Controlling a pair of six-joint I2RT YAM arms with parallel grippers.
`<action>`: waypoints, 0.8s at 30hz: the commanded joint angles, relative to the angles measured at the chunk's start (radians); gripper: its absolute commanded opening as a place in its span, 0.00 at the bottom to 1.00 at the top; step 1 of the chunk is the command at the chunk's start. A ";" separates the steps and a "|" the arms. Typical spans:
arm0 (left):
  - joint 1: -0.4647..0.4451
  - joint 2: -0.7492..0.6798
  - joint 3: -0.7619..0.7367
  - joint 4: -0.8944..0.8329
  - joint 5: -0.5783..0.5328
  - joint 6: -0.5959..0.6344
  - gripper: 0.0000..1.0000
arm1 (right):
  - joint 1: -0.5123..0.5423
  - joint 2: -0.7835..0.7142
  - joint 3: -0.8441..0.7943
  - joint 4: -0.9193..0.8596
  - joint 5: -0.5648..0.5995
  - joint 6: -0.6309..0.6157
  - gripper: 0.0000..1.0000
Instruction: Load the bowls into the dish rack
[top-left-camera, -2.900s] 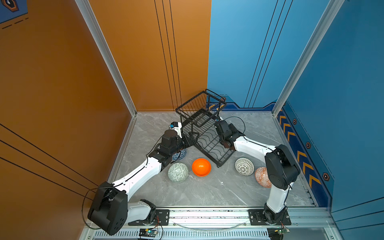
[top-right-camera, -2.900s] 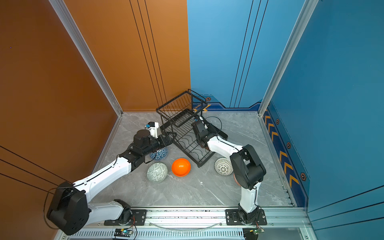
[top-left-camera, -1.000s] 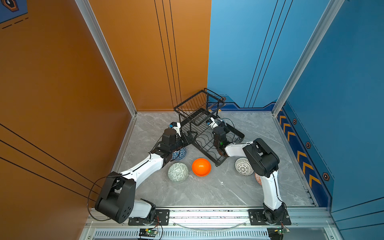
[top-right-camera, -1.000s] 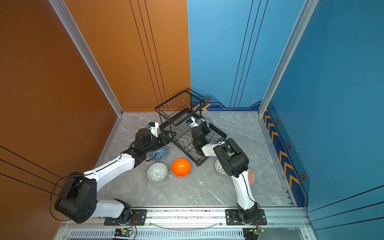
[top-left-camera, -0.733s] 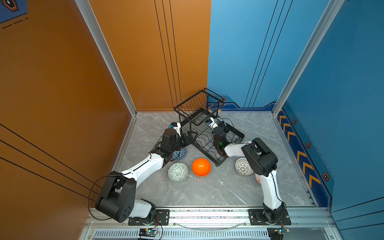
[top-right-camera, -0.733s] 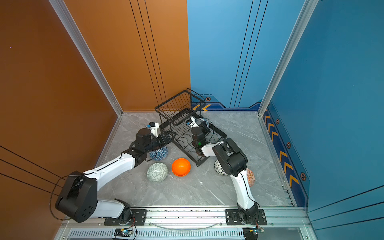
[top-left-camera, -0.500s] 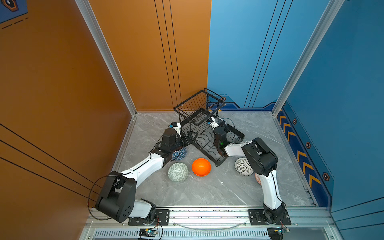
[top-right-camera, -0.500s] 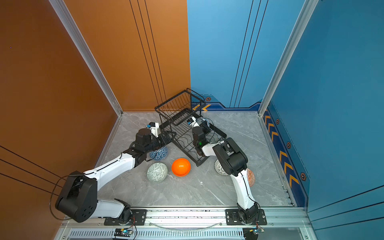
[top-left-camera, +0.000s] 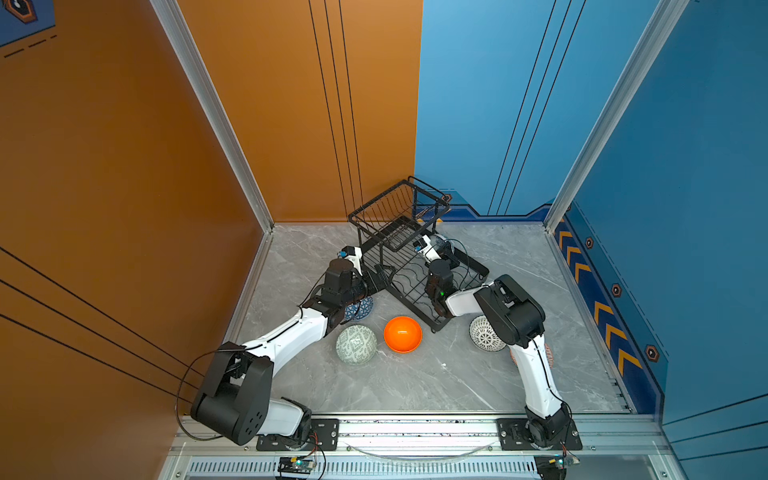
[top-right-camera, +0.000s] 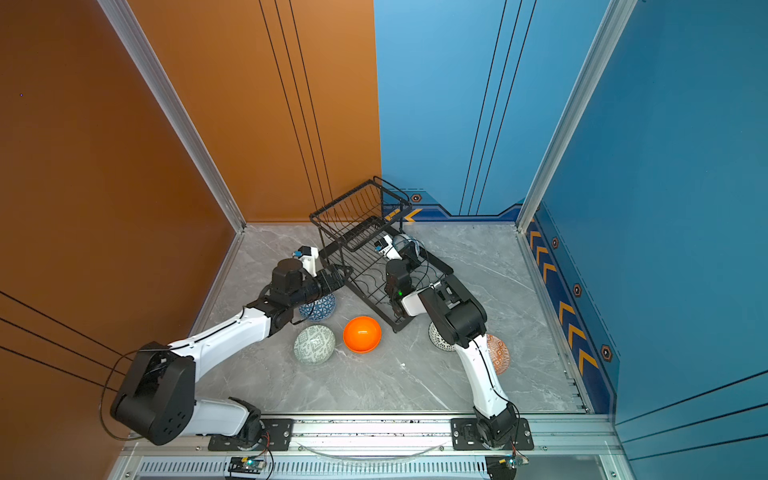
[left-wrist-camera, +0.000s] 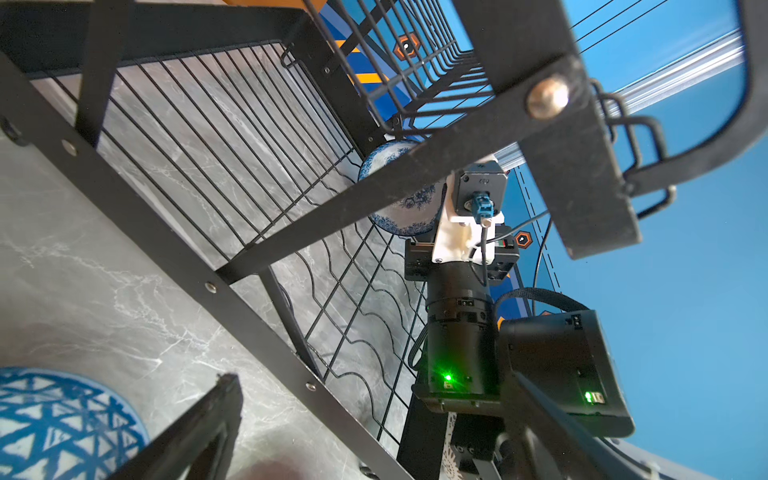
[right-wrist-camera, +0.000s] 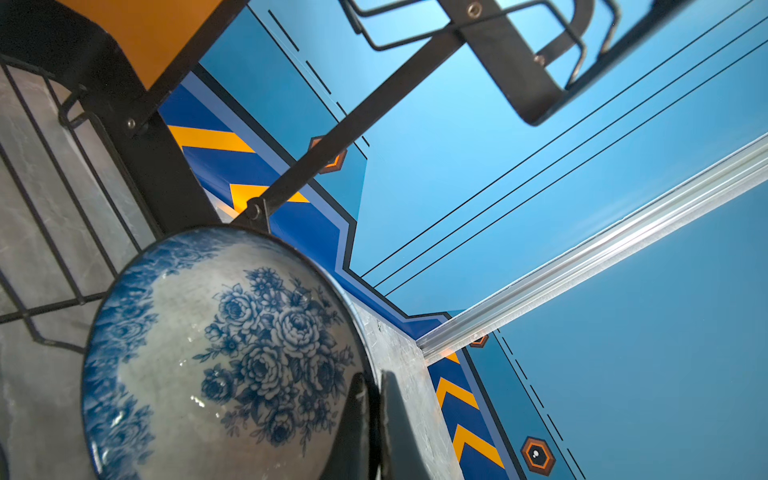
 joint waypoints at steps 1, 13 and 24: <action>-0.001 -0.014 -0.015 0.023 -0.016 0.028 0.98 | -0.019 0.007 -0.035 0.059 0.088 -0.042 0.00; 0.017 -0.035 -0.048 0.033 -0.006 0.027 0.98 | -0.006 0.082 -0.033 0.234 0.103 -0.193 0.00; 0.035 -0.050 -0.067 0.037 0.008 0.031 0.98 | -0.023 0.021 -0.013 0.056 0.088 -0.096 0.00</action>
